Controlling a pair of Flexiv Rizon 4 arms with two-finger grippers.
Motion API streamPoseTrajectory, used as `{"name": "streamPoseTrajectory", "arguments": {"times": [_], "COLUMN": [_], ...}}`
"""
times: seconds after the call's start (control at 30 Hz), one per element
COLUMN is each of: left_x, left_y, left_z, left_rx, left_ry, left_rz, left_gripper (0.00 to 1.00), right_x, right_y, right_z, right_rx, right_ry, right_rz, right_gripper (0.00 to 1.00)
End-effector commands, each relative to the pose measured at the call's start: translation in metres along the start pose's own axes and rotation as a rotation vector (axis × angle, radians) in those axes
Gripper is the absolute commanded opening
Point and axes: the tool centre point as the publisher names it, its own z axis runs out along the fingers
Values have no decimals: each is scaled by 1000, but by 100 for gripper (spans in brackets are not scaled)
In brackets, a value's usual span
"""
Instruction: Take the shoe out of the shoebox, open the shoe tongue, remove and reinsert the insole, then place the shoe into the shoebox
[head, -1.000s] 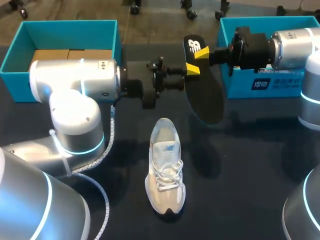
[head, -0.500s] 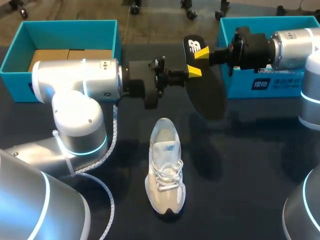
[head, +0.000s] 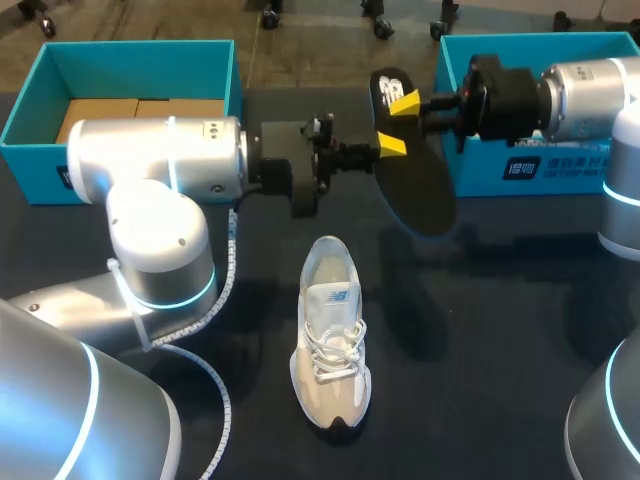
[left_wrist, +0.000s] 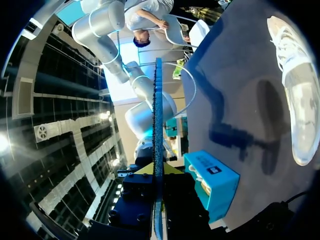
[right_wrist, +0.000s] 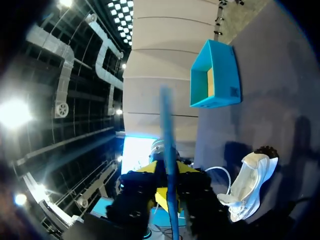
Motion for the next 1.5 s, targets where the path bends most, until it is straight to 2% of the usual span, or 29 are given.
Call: {"name": "streamPoseTrajectory", "arguments": {"times": [0.03,0.2,0.53,0.6,0.63,0.67,0.7,1.23,1.3,1.37,1.4,1.43,1.47,1.5], "left_x": [-1,0,-2,-2,-1,-1,0,-1,-4,-5,-7,-7,-8,-8], "left_y": [1,5,9,11,12,12,12,13,21,23,30,31,34,34], "left_z": [-15,-34,-65,-70,-73,-73,-76,-77,-80,-80,-79,-79,-78,-78], "left_rx": [11,35,84,123,167,167,208,194,120,108,57,47,45,45], "left_ry": [16,55,124,131,141,141,144,139,126,138,173,191,235,235], "left_rz": [-7,-141,-459,-558,-647,-647,-751,-771,-934,-994,-1197,-1286,-1466,-1466], "left_gripper": [0,0,0,0,0,0,0,0,0,0,0,0,0,0], "right_x": [-1,2,7,8,8,8,8,8,8,8,8,8,8,8], "right_y": [-10,-22,-32,-33,-33,-33,-33,-33,-33,-33,-33,-33,-33,-33], "right_z": [-8,-17,-29,-30,-30,-30,-30,-30,-30,-30,-30,-30,-30,-30], "right_rx": [2,10,13,12,12,12,12,12,12,12,12,12,12,12], "right_ry": [3,3,-22,-26,-26,-26,-26,-26,-26,-26,-26,-26,-26,-26], "right_rz": [-7,-37,-36,-33,-33,-33,-33,-33,-33,-33,-33,-33,-33,-33], "right_gripper": [100,100,100,100,100,100,100,100,100,100,100,100,100,100]}}
